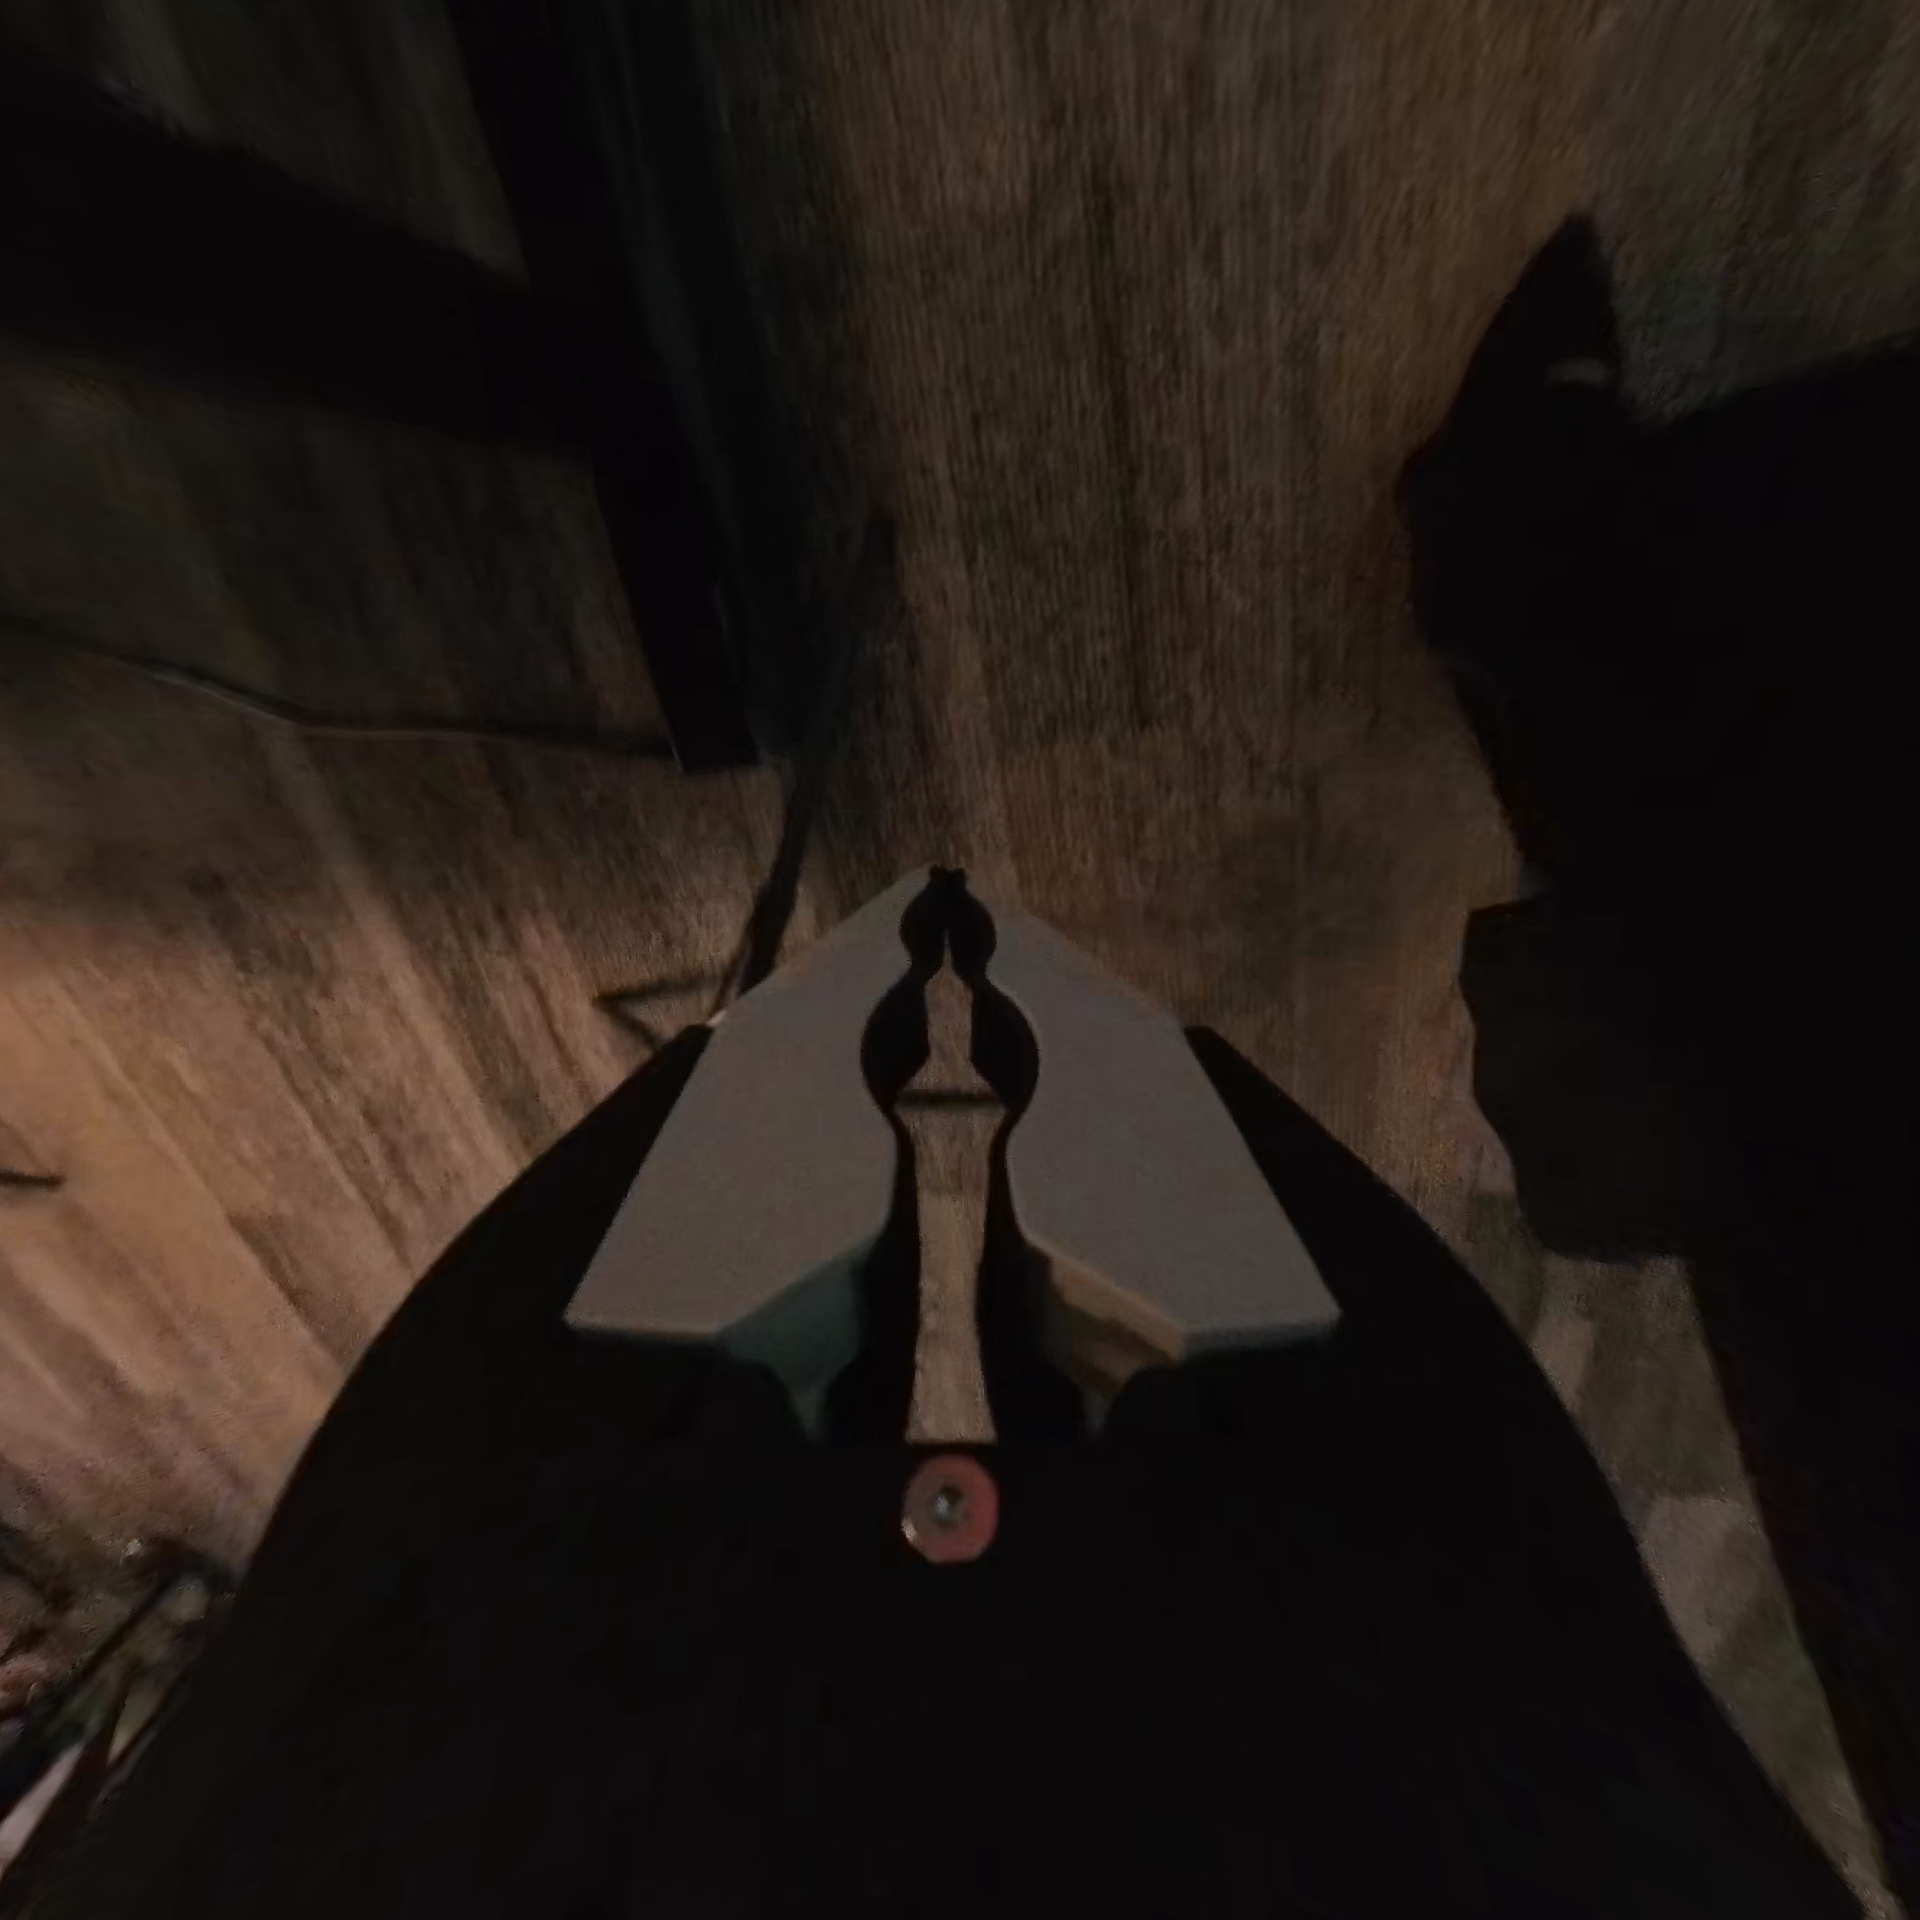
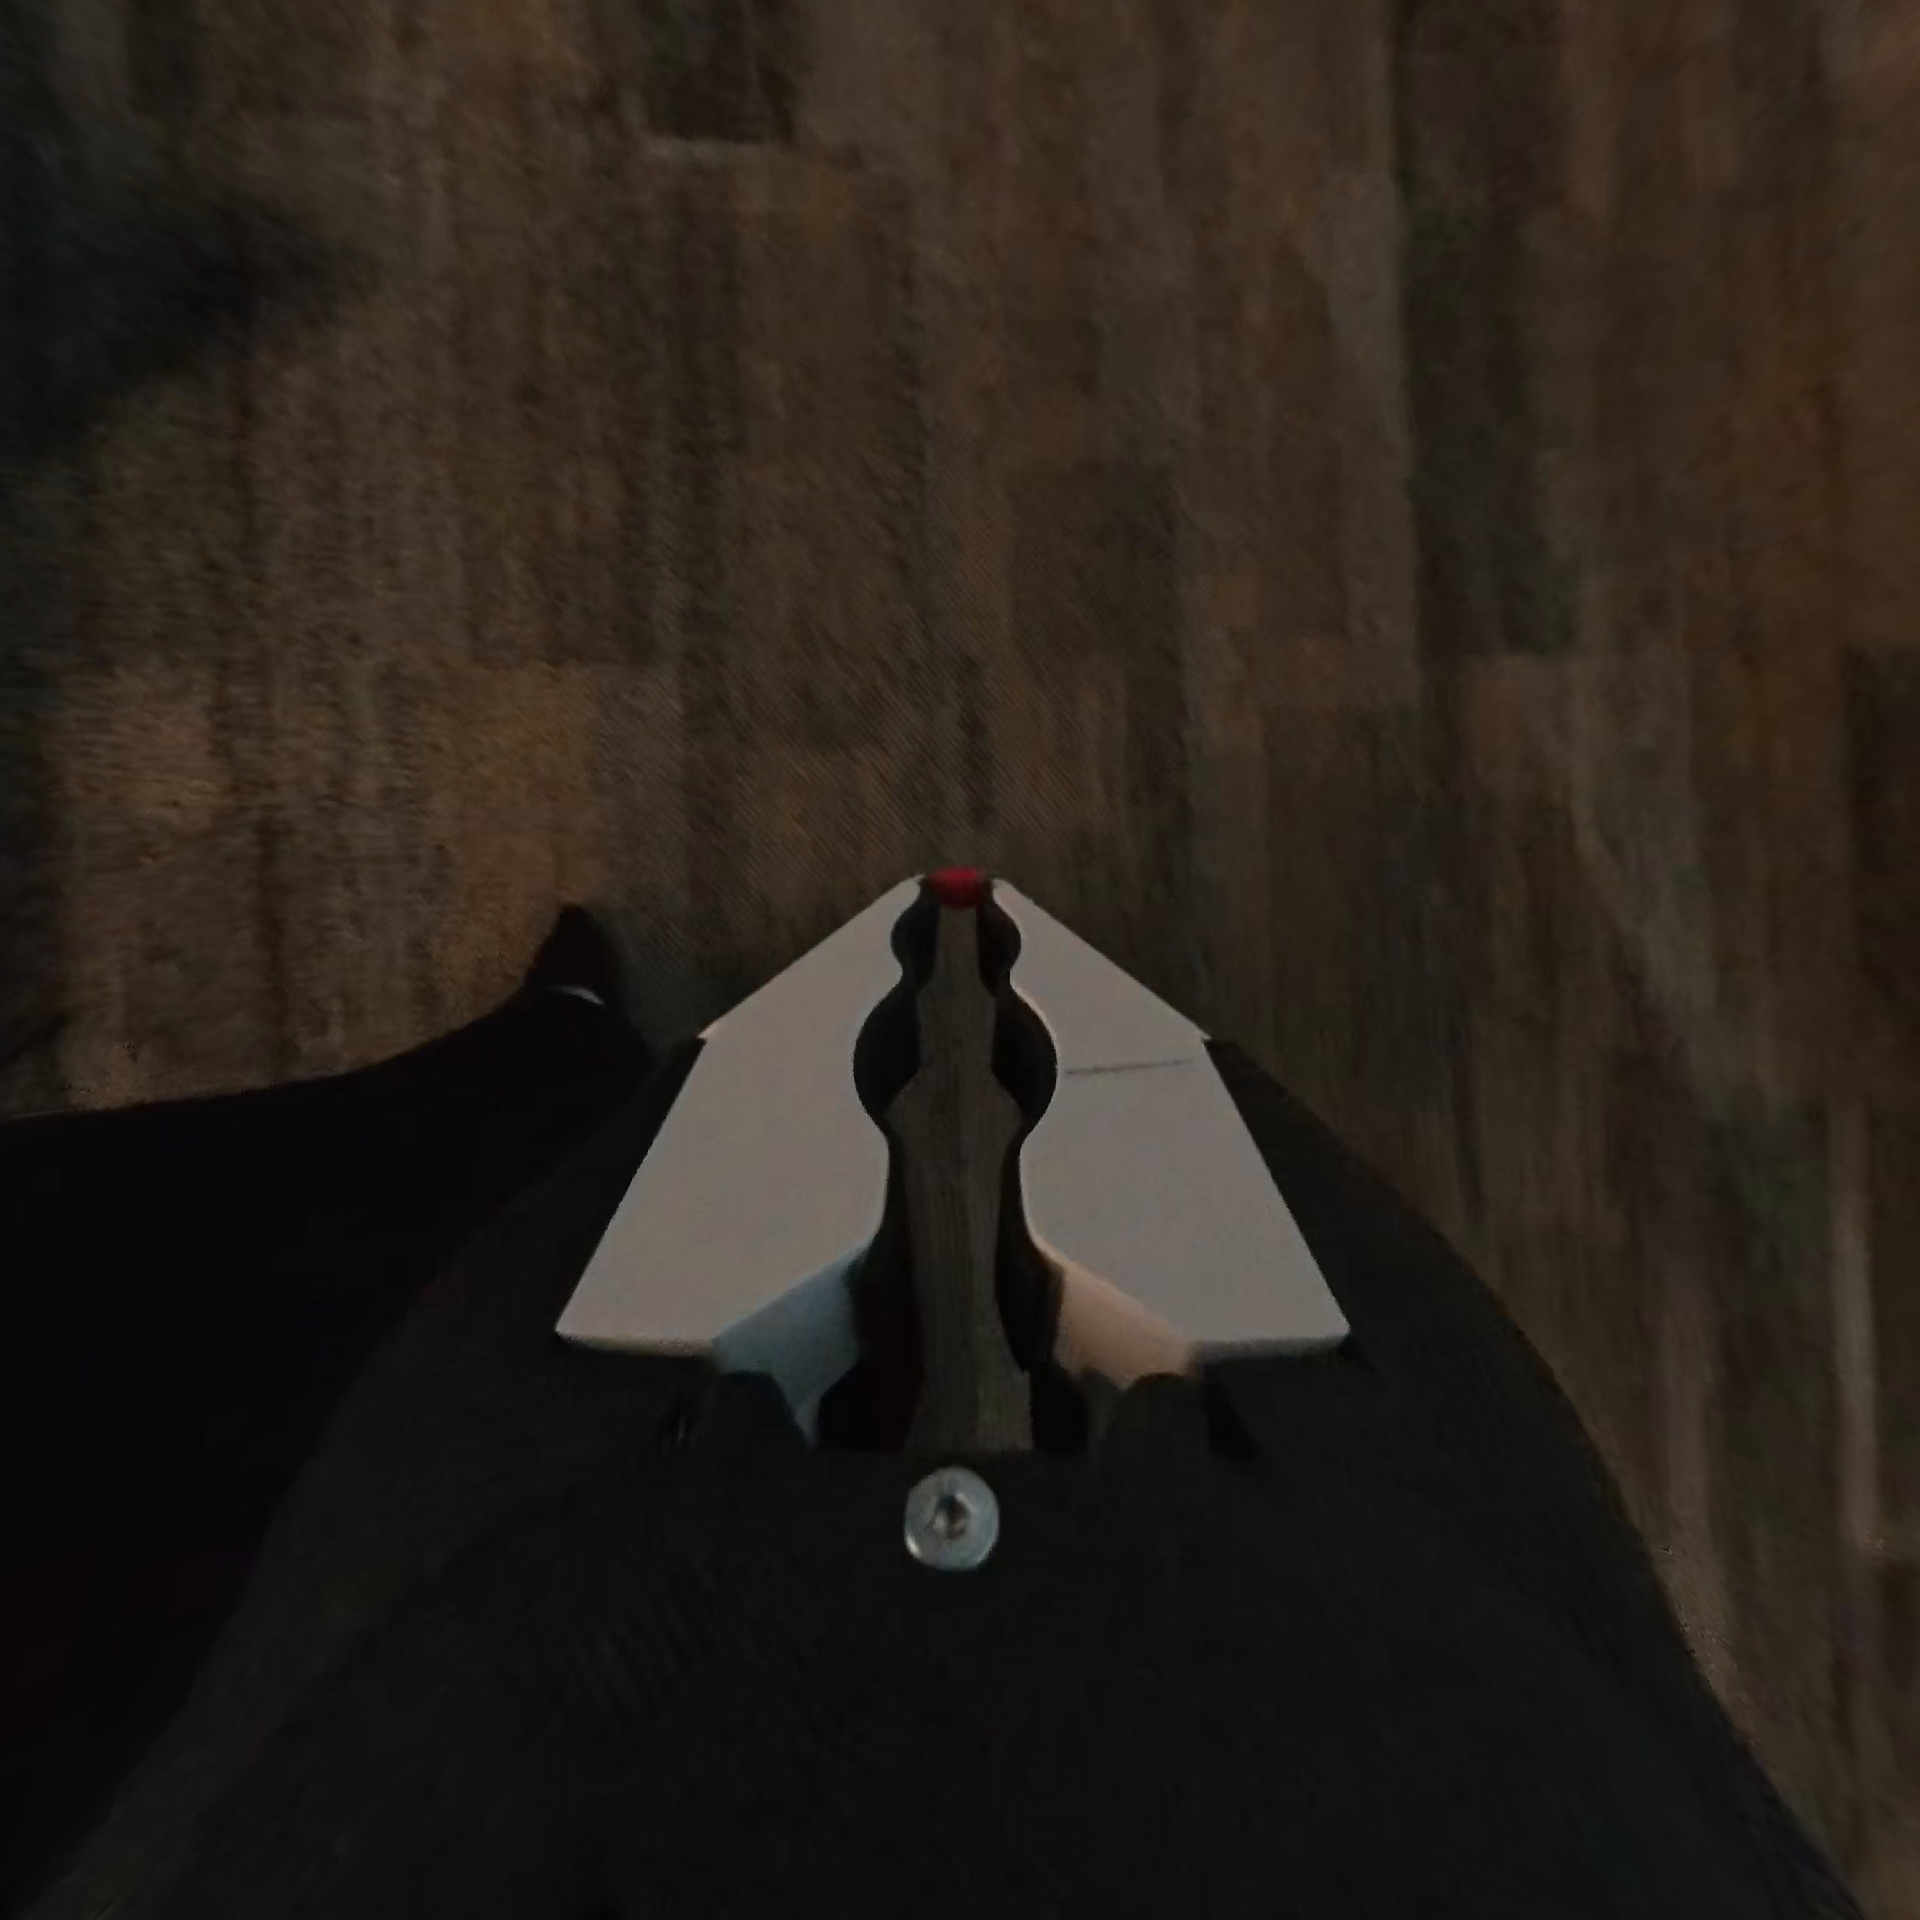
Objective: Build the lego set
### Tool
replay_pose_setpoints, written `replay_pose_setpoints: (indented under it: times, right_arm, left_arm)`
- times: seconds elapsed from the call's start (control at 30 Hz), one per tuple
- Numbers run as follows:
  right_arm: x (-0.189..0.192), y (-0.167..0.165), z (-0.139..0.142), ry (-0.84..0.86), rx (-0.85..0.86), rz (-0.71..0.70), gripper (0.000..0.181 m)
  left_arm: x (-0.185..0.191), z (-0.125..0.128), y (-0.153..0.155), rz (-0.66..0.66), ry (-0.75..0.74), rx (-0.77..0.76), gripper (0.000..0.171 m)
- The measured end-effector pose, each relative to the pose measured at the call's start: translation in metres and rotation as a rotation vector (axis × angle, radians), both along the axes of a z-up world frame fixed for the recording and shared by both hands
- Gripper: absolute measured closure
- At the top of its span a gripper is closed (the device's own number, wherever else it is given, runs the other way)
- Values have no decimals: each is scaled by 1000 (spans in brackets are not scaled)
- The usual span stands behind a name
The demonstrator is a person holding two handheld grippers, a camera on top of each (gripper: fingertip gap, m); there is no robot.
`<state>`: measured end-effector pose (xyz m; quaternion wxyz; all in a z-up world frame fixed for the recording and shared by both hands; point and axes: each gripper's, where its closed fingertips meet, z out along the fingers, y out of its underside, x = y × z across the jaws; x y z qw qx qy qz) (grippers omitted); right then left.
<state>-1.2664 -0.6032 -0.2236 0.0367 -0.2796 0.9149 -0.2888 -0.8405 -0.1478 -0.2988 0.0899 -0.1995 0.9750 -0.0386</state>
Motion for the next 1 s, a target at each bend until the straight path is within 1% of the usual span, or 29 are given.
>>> replay_pose_setpoints:
  times: [0.07, 0.13, 0.23, 0.3, 0.33, 0.4, 0.43, 0.5, 0.57, 0.6, 0.67, 0.73, 0.8, 0.87, 1.0]
  right_arm:
    - [62, -45, 9, -30, -27, 104, 175]
    - [123, -90, 24, -60, -77, 204, 175]
    - [212, -156, 44, -121, -149, 337, 175]
    - [272, -199, 55, -170, -187, 419, 175]
    - [304, -219, 60, -191, -203, 466, 175]
    - [371, -260, 69, -215, -243, 581, 175]
    - [407, -280, 74, -223, -262, 646, 175]
    - [483, -314, 84, -245, -286, 784, 175]
    - [561, -339, 92, -257, -262, 934, 175]
    - [602, -345, 98, -273, -248, 1023, 175]
    - [681, -349, 113, -303, -251, 1224, 175]
    - [755, -344, 121, -313, -255, 1409, 175]
    - [825, -329, 131, -364, -250, 1560, 175]
    - [891, -306, 139, -421, -249, 1696, 175]
    - [1012, -246, 155, -533, -287, 1913, 175]
  left_arm:
    - [34, 13, -64, -26, -18, -62, 171]
    - [74, 35, -140, -80, -81, -166, 171]
    - [139, 78, -263, -149, -197, -368, 171]
    - [185, 112, -337, -145, -289, -506, 171]
    - [209, 130, -369, -123, -330, -575, 171]
    - [255, 161, -421, -47, -393, -696, 171]
    - [278, 175, -441, -4, -419, -745, 171]
    - [322, 196, -471, 71, -477, -805, 171]
    - [365, 210, -482, 159, -538, -792, 171]
    - [383, 216, -485, 210, -553, -782, 171]
    - [416, 230, -485, 303, -585, -770, 171]
    - [442, 245, -475, 387, -640, -742, 171]
    - [461, 260, -456, 477, -707, -707, 171]
    - [477, 274, -433, 565, -793, -672, 171]
    - [516, 295, -385, 725, -942, -583, 171]
